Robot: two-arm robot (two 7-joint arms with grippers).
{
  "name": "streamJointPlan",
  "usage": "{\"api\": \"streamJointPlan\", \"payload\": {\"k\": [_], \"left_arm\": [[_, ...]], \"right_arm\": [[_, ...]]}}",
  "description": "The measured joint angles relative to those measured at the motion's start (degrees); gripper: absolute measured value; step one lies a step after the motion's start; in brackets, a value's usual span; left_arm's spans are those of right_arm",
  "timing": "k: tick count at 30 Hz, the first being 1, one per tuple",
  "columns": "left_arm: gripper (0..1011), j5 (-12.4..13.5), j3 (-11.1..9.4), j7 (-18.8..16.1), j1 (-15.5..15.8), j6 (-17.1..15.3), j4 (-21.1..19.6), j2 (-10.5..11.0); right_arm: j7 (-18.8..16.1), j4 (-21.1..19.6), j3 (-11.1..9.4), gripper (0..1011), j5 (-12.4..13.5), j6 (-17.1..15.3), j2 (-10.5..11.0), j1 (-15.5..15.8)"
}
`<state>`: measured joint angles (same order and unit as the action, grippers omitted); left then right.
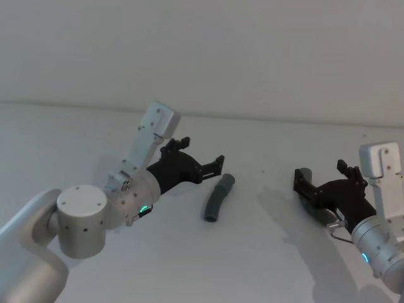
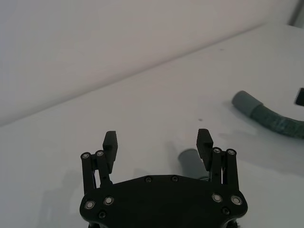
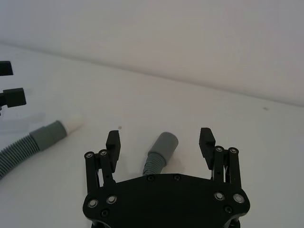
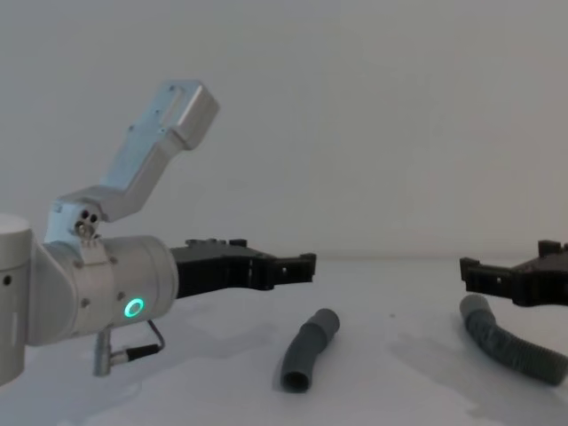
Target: Use both hands to pick up one end of the pipe from the table, align the ends, and insert them.
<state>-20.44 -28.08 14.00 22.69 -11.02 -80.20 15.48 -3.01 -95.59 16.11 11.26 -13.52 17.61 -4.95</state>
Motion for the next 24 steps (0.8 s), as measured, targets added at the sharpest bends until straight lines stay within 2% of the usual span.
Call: {"api": "streamJointPlan", "payload": {"k": [15, 24], "left_arm": [[1001, -0.2, -2.2, 4.1, 2.6, -6.7, 0.8, -0.5], [1001, 0.8, -3.4, 5.7, 3.2, -11.5, -1.0, 1.0]], "right_arm": [[-1.7, 1.8, 0.3, 1003, -0.6, -3.9, 0.0, -1.6], [-2.7, 2.4, 0.2, 1003, -0.8, -5.7, 0.0, -2.2]]}}
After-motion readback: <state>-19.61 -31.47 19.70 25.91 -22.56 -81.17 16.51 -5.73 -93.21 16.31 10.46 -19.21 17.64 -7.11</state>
